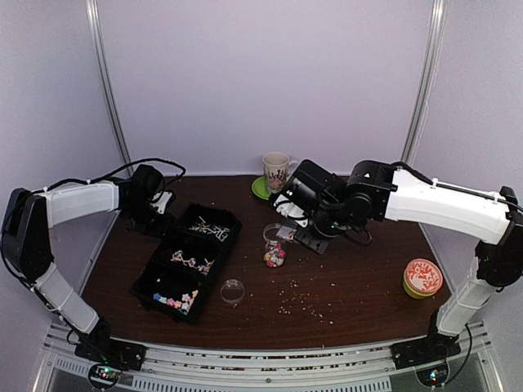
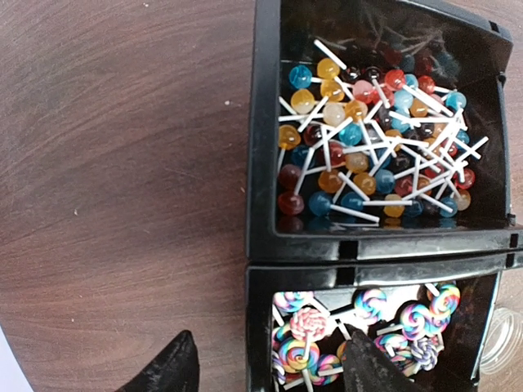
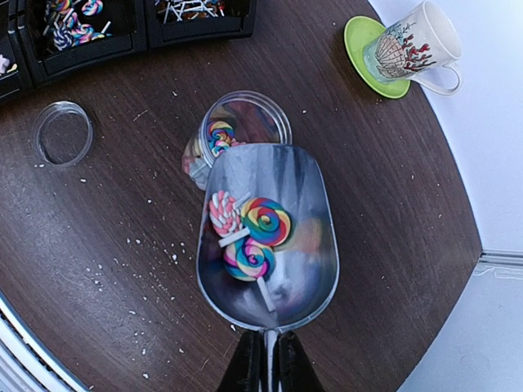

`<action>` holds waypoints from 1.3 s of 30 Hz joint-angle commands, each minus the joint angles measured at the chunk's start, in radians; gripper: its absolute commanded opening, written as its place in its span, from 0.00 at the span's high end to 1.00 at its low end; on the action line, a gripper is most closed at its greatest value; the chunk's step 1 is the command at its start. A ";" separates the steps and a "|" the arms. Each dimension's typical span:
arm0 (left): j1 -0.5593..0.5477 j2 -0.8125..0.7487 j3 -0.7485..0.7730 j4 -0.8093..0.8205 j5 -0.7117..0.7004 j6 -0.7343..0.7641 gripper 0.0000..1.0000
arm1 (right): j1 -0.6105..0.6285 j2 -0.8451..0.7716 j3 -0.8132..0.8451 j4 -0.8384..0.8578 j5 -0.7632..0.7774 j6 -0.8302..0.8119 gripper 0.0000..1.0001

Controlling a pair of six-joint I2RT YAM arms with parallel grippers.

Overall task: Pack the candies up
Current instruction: Place the fake candies in the packing bottle.

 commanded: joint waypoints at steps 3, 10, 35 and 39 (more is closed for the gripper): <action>0.004 -0.037 0.021 0.021 0.021 -0.012 0.33 | -0.007 0.044 0.086 -0.101 0.031 0.005 1.00; 0.004 -0.041 0.020 0.022 0.028 -0.015 0.29 | -0.007 0.088 0.164 -0.166 0.043 0.005 1.00; 0.004 -0.035 0.020 0.022 0.026 -0.014 0.14 | -0.006 0.223 0.377 -0.320 0.053 -0.038 1.00; 0.004 -0.026 0.021 0.023 0.028 -0.011 0.13 | -0.005 0.244 0.419 -0.347 0.048 -0.050 1.00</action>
